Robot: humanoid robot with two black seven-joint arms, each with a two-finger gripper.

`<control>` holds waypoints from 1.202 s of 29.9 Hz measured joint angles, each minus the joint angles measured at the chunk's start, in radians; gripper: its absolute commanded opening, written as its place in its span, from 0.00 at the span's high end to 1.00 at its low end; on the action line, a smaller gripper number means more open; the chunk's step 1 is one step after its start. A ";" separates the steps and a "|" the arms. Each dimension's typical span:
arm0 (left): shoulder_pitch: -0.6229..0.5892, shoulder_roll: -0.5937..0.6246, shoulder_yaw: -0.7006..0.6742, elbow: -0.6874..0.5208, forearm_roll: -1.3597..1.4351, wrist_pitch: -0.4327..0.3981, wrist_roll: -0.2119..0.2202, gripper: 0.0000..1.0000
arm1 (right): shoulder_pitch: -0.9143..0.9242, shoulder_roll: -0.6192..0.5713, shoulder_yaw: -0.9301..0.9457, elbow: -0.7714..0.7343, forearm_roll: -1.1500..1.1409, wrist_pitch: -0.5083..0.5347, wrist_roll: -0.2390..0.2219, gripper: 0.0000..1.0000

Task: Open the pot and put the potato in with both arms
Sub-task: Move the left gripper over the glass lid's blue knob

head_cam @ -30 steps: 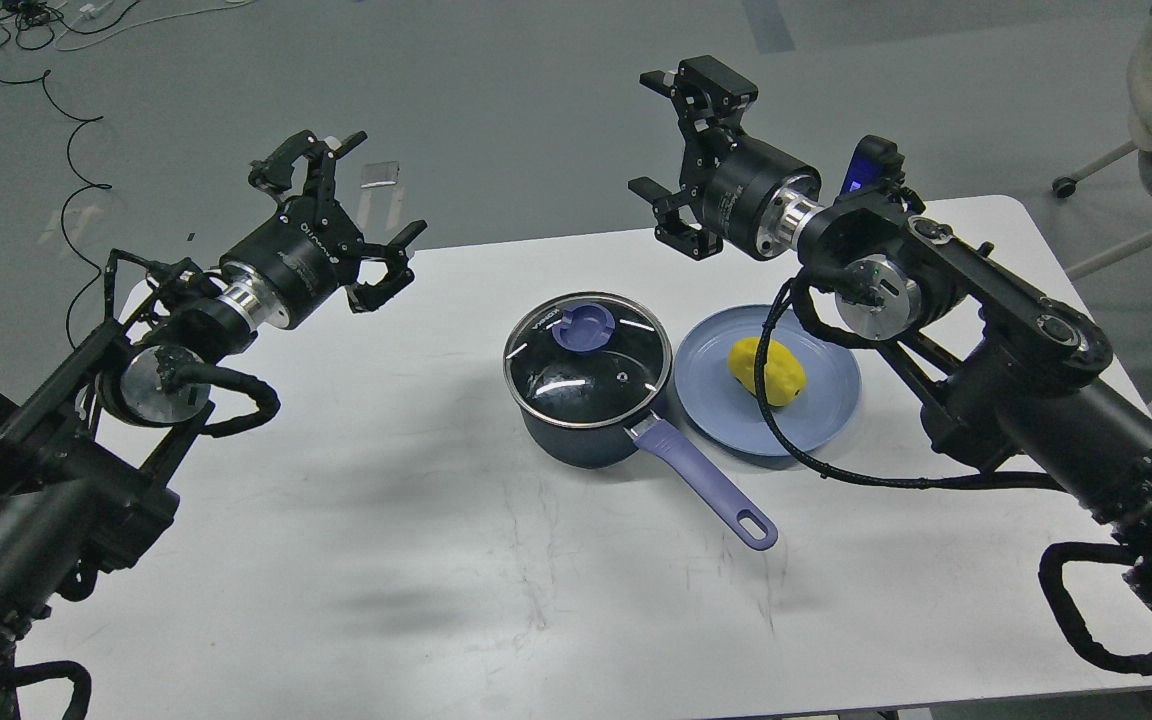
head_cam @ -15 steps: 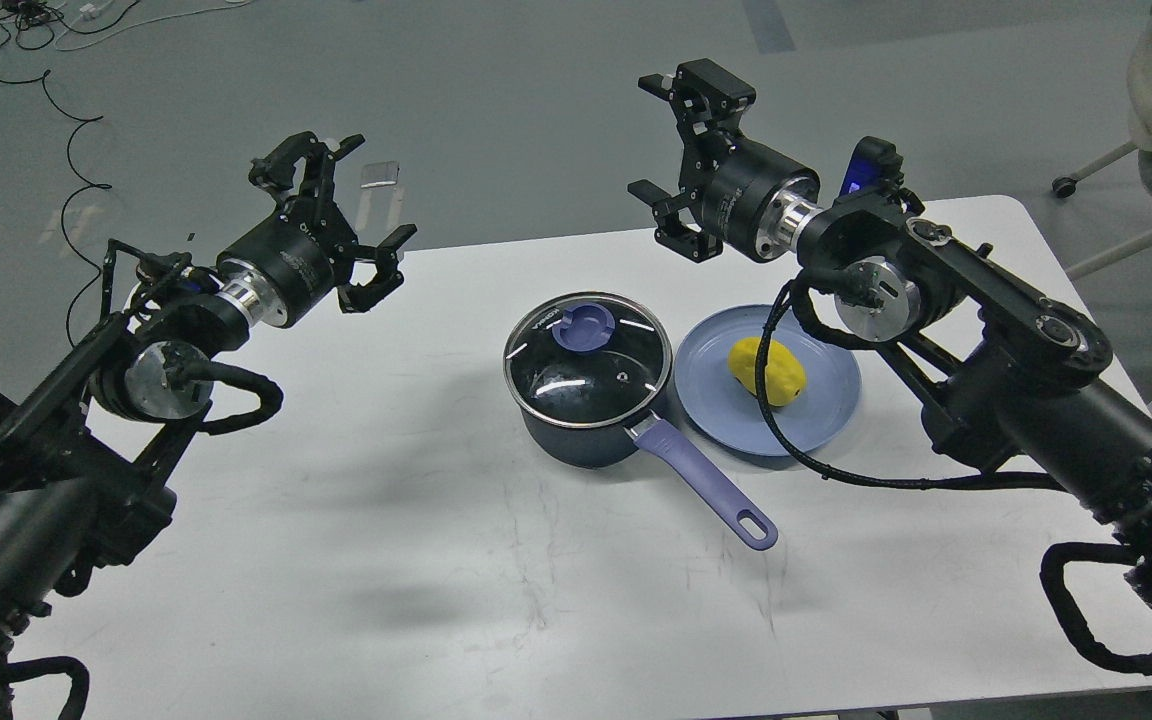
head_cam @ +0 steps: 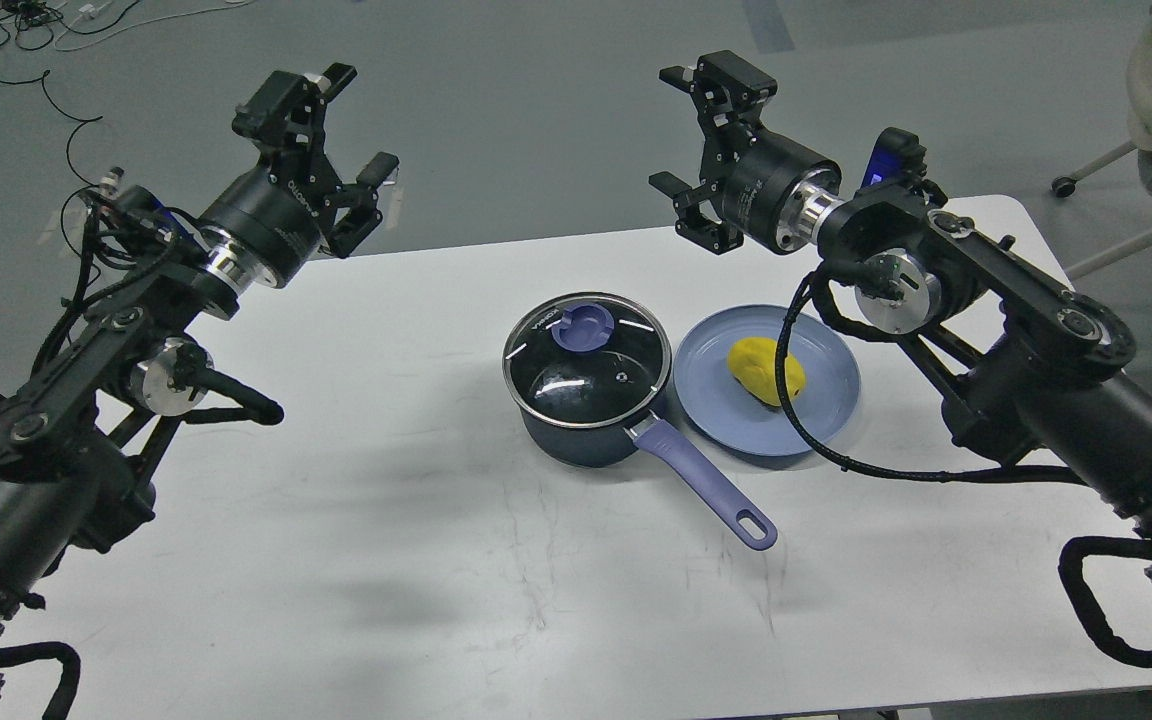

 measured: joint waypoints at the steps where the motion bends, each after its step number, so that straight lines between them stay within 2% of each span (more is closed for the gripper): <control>1: -0.006 0.000 0.001 0.000 0.068 0.021 -0.037 0.02 | -0.001 -0.001 0.001 0.000 0.000 0.000 0.000 0.00; 3: -0.016 0.000 0.001 -0.001 0.177 0.056 -0.081 0.02 | -0.003 -0.003 0.002 0.000 0.000 0.000 0.000 0.00; 6: -0.029 0.005 0.010 -0.046 0.353 0.107 -0.105 0.02 | -0.006 -0.003 0.005 0.000 0.000 0.000 0.000 0.00; 11: -0.032 0.038 0.068 -0.191 0.634 0.204 -0.112 0.02 | -0.012 -0.006 0.013 0.000 0.000 -0.001 0.000 0.00; 14: -0.034 0.063 0.141 -0.282 0.785 0.290 -0.112 0.02 | -0.024 -0.022 0.036 0.011 0.001 -0.001 0.000 0.00; 20: -0.058 0.068 0.246 -0.331 1.024 0.416 -0.111 0.02 | -0.064 -0.038 0.065 0.028 0.002 -0.001 0.000 0.00; 28: -0.096 0.062 0.316 -0.333 1.275 0.481 -0.111 0.02 | -0.094 -0.065 0.087 0.053 0.003 -0.001 0.000 0.00; 36: -0.095 0.001 0.341 -0.326 1.313 0.510 -0.106 0.02 | -0.125 -0.096 0.116 0.059 0.004 -0.001 0.000 0.00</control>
